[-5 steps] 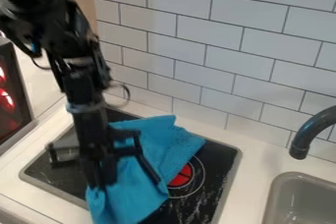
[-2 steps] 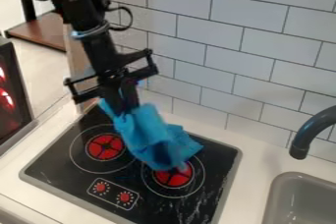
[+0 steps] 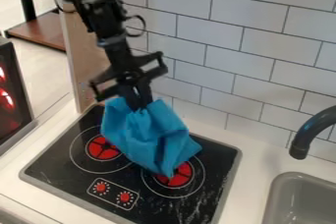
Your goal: Fold the cloth from bottom to the top
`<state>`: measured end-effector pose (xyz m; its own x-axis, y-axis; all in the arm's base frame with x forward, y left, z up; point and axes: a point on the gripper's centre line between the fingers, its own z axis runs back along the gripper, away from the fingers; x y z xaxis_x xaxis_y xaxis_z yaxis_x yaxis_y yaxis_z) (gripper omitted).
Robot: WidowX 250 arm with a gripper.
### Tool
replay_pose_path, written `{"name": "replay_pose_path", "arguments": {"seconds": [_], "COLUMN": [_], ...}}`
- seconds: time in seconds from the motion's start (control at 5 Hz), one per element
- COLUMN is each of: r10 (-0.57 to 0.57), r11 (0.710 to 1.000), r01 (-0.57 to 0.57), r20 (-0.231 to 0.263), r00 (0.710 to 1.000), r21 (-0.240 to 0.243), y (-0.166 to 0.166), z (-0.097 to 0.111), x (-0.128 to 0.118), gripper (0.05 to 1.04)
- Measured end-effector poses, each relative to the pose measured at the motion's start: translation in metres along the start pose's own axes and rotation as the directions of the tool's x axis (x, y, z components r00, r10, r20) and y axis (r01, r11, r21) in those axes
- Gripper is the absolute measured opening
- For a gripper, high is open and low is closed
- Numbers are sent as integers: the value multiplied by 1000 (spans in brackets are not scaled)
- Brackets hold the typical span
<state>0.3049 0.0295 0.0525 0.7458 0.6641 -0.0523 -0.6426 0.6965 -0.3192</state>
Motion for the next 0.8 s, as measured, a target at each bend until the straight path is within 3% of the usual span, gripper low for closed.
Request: {"name": "replay_pose_path", "arguments": {"seconds": [0.4, 0.8], "r10": [-59, -55], "r11": [998, 997], "r01": [59, 52], "r20": [59, 45], "r00": [997, 997], "r21": [3, 60], "y": [-12, -15], "z": [-48, -75], "x": [9, 15], "gripper": [84, 120]}}
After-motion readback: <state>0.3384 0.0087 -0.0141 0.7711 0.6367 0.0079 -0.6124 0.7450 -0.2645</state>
